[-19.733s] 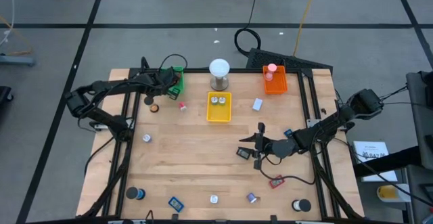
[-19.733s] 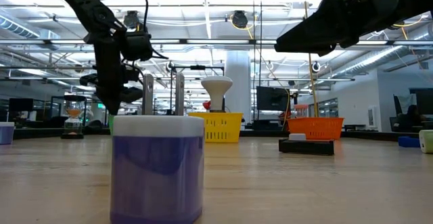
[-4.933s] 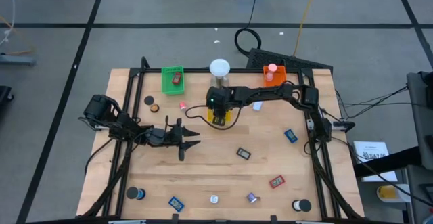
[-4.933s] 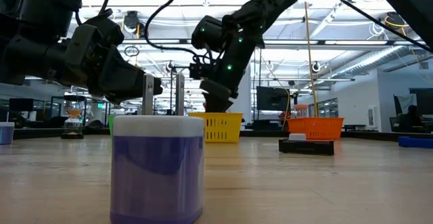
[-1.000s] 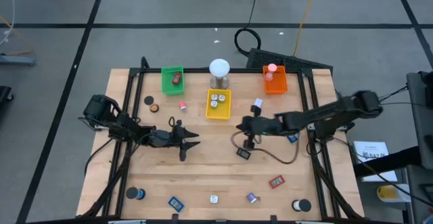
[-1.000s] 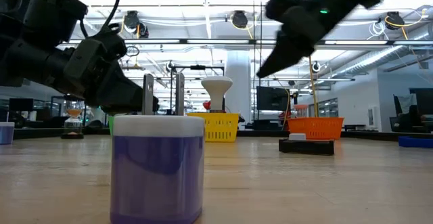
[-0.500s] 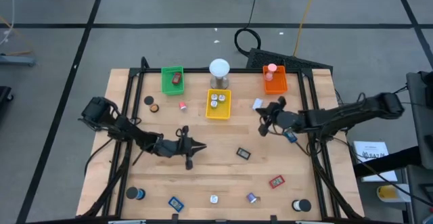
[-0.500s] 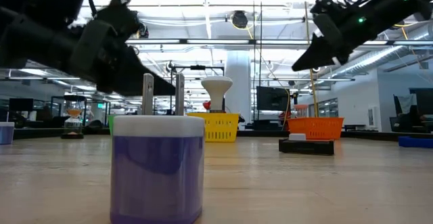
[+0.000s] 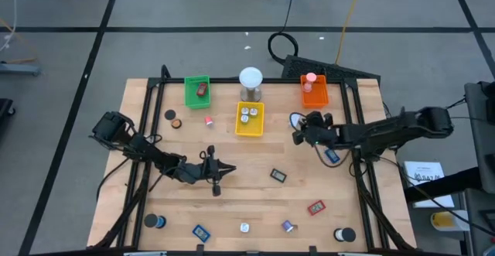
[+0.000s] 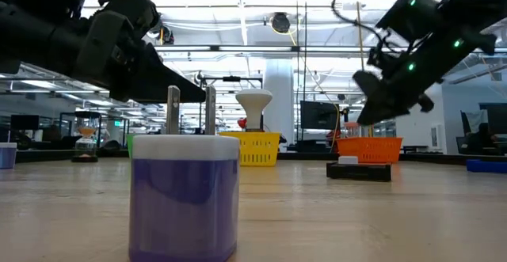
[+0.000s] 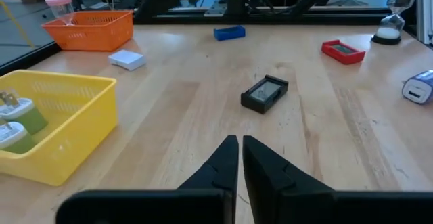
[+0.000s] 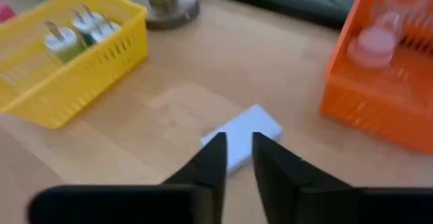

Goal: Pick & Place Office items
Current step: Put the white digital clock into the green bin

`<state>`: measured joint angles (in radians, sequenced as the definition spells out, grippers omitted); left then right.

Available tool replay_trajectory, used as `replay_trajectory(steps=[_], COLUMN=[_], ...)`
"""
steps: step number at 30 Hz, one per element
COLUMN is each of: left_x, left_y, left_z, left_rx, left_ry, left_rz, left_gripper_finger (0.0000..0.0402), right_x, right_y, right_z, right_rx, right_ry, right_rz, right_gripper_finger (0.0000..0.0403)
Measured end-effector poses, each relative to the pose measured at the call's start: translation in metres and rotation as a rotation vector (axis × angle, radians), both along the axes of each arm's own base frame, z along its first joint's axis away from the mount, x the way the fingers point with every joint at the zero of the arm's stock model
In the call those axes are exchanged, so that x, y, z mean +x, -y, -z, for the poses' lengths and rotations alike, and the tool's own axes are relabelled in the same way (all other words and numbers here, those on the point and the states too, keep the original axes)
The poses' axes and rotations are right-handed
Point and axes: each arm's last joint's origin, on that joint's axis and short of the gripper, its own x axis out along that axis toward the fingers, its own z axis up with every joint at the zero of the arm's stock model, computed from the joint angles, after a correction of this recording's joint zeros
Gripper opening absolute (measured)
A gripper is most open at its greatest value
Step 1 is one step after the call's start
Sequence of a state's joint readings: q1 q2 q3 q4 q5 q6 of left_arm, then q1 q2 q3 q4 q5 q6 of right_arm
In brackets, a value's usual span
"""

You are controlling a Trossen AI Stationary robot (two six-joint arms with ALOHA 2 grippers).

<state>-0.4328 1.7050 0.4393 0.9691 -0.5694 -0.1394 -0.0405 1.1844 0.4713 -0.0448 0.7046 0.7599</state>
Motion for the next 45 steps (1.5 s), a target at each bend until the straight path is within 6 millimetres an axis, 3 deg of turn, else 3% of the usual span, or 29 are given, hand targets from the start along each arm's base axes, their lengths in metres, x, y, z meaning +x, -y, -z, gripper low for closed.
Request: replay_trajectory(steps=[6,12,17,23,32,45], left_x=[0.0,-0.001,-0.001,-0.001,-0.001,-0.001], left_y=[0.0,0.0,0.0,0.0,0.0,0.0], left_z=[0.0,0.003,0.003,0.003,0.003,0.003], left_rx=[0.002,0.0,-0.005,-0.006,-0.008,-0.015], left_ry=[-0.005,-0.027,-0.026,-0.027,-0.027,-0.029], left_rz=[0.0,-0.004,-0.006,-0.006,-0.006,-0.008], left_gripper_finger=[0.0007,0.0011,0.0019,0.0003,0.0022,0.0024], right_x=[0.015,0.031,0.042,0.053,0.045,0.04], right_y=[0.008,0.018,0.024,0.032,0.034,0.032], right_z=[0.029,0.037,0.043,0.053,0.059,0.058], right_rx=[0.046,0.074,0.056,0.036,0.071,0.089], right_ry=[-0.013,0.051,0.033,-0.078,-0.168,-0.199], right_rz=[0.092,0.166,0.212,0.252,0.328,0.339], right_gripper_finger=[0.0193,0.0303,0.0347,0.0348,0.0325,0.0203])
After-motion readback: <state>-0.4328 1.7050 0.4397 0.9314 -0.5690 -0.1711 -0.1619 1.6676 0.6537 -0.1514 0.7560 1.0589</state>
